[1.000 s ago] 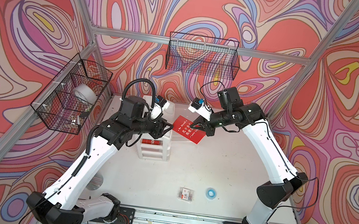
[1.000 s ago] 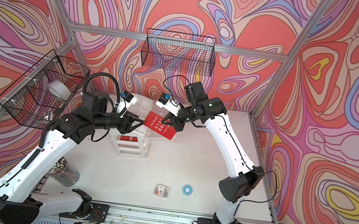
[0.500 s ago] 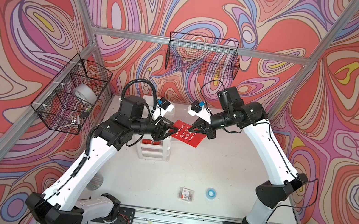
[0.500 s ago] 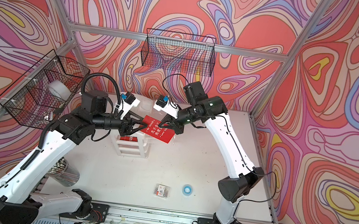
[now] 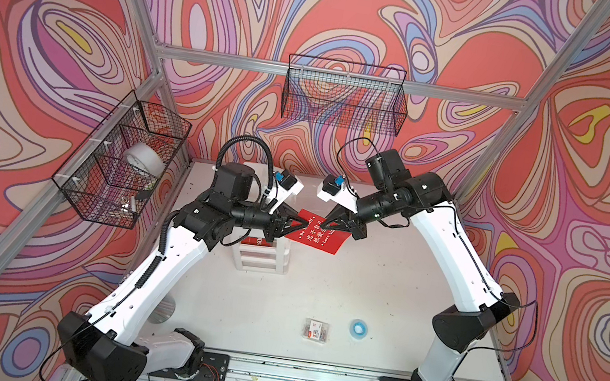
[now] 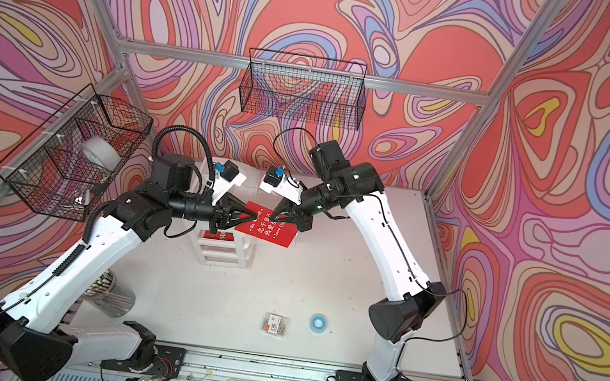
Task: Take the postcards out of the drawer
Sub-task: Place the postcard at the center of the board.
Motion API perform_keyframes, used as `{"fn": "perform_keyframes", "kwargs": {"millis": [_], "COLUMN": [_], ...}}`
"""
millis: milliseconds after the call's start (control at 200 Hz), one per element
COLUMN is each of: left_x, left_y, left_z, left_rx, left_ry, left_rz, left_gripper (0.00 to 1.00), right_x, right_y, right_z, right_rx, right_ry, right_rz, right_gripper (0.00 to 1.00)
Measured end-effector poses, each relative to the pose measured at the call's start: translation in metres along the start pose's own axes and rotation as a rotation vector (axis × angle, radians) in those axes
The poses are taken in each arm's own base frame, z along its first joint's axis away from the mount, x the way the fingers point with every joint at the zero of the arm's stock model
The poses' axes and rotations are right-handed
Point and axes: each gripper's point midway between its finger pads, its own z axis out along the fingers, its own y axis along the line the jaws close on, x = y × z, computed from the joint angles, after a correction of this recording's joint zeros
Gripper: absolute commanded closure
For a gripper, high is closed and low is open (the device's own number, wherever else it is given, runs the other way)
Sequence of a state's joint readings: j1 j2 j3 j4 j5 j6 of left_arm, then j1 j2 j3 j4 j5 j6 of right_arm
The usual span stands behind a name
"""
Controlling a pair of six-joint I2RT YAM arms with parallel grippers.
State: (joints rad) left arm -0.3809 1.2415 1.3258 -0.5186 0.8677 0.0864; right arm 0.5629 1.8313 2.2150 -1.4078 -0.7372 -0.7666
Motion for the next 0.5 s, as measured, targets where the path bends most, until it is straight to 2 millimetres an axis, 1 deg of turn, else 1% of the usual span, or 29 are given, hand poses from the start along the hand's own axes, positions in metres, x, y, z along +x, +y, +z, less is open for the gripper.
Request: {"fn": "perform_keyframes", "kwargs": {"millis": [155,220,290,406,501], "left_x": [0.001,0.002,0.004,0.006,0.009], "left_y": [0.000,0.000,0.001,0.003,0.008], "left_z": [0.002,0.003,0.004,0.005,0.007], "left_rx": [0.012,0.016,0.016,0.013,-0.006], "left_ry": [0.004,0.007,0.009,0.009,0.016], "left_rz": [0.011,0.012,0.012,0.014,0.004], "left_gripper": [0.97,0.99,1.00,1.00,1.00], "right_x": [0.002,0.003,0.004,0.002,0.001], "right_y": [-0.002,-0.003,-0.004,-0.006,-0.011], "right_z": [0.001,0.002,0.002,0.002,0.004], "right_rx": [0.004,0.007,0.008,0.015,0.033], "right_ry": [0.011,0.016,0.018,0.014,0.007], "right_rz": [0.004,0.006,0.008,0.007,0.016], "right_gripper": [0.99,0.96,0.91,0.80,0.77]}}
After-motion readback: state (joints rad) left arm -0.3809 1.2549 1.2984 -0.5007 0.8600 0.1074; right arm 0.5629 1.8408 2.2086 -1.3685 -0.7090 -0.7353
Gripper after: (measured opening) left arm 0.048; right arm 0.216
